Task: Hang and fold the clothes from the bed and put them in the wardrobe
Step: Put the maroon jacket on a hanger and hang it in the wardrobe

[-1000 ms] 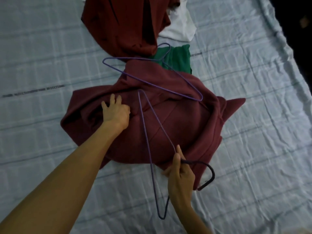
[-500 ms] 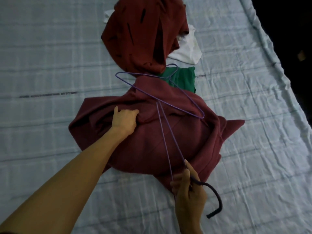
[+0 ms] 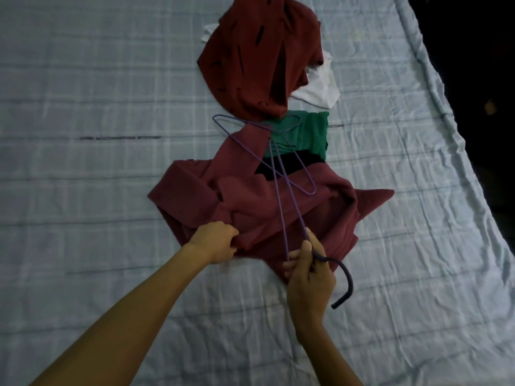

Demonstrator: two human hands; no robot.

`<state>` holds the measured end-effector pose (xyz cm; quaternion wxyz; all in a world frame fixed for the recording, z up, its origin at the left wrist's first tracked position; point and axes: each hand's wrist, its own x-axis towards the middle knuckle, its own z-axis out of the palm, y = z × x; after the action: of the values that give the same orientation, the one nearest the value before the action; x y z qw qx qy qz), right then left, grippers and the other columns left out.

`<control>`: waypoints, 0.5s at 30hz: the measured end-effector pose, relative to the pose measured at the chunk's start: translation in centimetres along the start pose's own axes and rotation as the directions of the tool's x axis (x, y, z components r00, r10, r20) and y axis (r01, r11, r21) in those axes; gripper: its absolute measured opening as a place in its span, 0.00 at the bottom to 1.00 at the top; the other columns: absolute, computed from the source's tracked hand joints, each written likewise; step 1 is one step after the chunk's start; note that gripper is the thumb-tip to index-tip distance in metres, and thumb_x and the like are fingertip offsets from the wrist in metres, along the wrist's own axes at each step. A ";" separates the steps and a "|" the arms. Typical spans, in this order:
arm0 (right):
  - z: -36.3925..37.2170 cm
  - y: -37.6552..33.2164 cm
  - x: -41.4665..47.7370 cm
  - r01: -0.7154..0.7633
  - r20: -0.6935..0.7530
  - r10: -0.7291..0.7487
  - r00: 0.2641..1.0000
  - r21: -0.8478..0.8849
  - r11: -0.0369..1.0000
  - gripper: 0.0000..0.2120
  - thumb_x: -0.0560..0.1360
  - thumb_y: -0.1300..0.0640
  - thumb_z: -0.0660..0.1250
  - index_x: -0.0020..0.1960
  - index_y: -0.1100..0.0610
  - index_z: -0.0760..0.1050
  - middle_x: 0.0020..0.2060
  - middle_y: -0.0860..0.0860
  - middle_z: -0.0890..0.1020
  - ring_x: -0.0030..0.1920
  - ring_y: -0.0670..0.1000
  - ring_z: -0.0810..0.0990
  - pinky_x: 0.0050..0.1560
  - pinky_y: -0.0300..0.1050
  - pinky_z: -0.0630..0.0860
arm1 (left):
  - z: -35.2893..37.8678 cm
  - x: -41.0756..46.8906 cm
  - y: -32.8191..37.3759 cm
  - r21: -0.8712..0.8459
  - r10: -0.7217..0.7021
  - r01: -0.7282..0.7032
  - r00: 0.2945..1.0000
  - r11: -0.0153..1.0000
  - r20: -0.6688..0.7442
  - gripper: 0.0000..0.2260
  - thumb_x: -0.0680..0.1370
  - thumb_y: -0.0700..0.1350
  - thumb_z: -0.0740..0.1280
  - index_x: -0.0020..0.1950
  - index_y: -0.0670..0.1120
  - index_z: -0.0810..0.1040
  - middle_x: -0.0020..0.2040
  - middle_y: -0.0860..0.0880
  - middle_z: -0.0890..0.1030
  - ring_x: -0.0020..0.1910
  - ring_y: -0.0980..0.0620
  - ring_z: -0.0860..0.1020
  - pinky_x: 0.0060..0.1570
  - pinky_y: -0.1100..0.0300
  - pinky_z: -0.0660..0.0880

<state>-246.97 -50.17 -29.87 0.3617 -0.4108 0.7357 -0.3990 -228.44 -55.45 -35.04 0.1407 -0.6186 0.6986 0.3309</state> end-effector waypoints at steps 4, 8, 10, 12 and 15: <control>-1.0 0.2 -0.8 0.014 0.032 -0.012 0.999 -0.041 0.999 0.13 0.80 0.53 0.58 0.61 0.44 0.75 0.34 0.49 0.81 0.33 0.48 0.80 0.38 0.51 0.81 | 1.2 -2.0 -0.6 -0.102 -0.010 0.002 0.997 0.995 -0.082 0.21 0.74 0.58 0.66 0.64 0.51 0.73 0.55 0.49 0.77 0.54 0.48 0.76 0.51 0.55 0.73; -1.2 0.3 -1.0 0.027 0.066 -0.024 0.998 -0.054 0.998 0.12 0.80 0.52 0.59 0.57 0.36 0.73 0.35 0.48 0.81 0.35 0.48 0.80 0.39 0.48 0.80 | 1.7 -1.3 -1.7 -0.059 -0.037 0.003 0.805 0.998 -0.593 0.26 0.72 0.49 0.70 0.68 0.43 0.70 0.60 0.41 0.72 0.60 0.40 0.72 0.61 0.47 0.67; -1.0 0.3 -0.9 0.026 0.092 -0.021 0.996 -0.045 0.999 0.12 0.79 0.52 0.59 0.56 0.35 0.73 0.35 0.48 0.81 0.34 0.48 0.80 0.39 0.46 0.79 | 1.2 0.0 -2.2 -0.070 -0.165 0.153 0.800 0.986 -0.576 0.34 0.71 0.52 0.70 0.72 0.42 0.62 0.68 0.38 0.66 0.69 0.38 0.63 0.67 0.42 0.60; -0.9 0.3 -0.6 0.028 0.116 -0.024 0.993 -0.033 0.999 0.12 0.79 0.53 0.60 0.57 0.36 0.73 0.34 0.48 0.80 0.34 0.48 0.80 0.38 0.43 0.79 | 0.7 1.6 -2.8 -0.089 -0.303 0.291 0.880 0.952 -0.365 0.37 0.72 0.57 0.69 0.74 0.44 0.58 0.75 0.39 0.58 0.75 0.41 0.53 0.70 0.41 0.52; -0.6 0.3 -0.3 0.033 0.140 -0.030 0.990 -0.021 0.999 0.12 0.79 0.54 0.60 0.59 0.42 0.76 0.33 0.48 0.80 0.35 0.48 0.80 0.37 0.42 0.79 | 0.3 3.1 -3.2 0.001 -0.310 0.315 0.937 0.949 -0.160 0.22 0.77 0.56 0.64 0.67 0.48 0.72 0.75 0.44 0.61 0.75 0.43 0.53 0.71 0.40 0.51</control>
<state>-247.47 -49.56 -29.82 0.4011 -0.4533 0.7067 -0.3664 -226.06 -57.70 -38.12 0.1441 -0.7439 0.6049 0.2450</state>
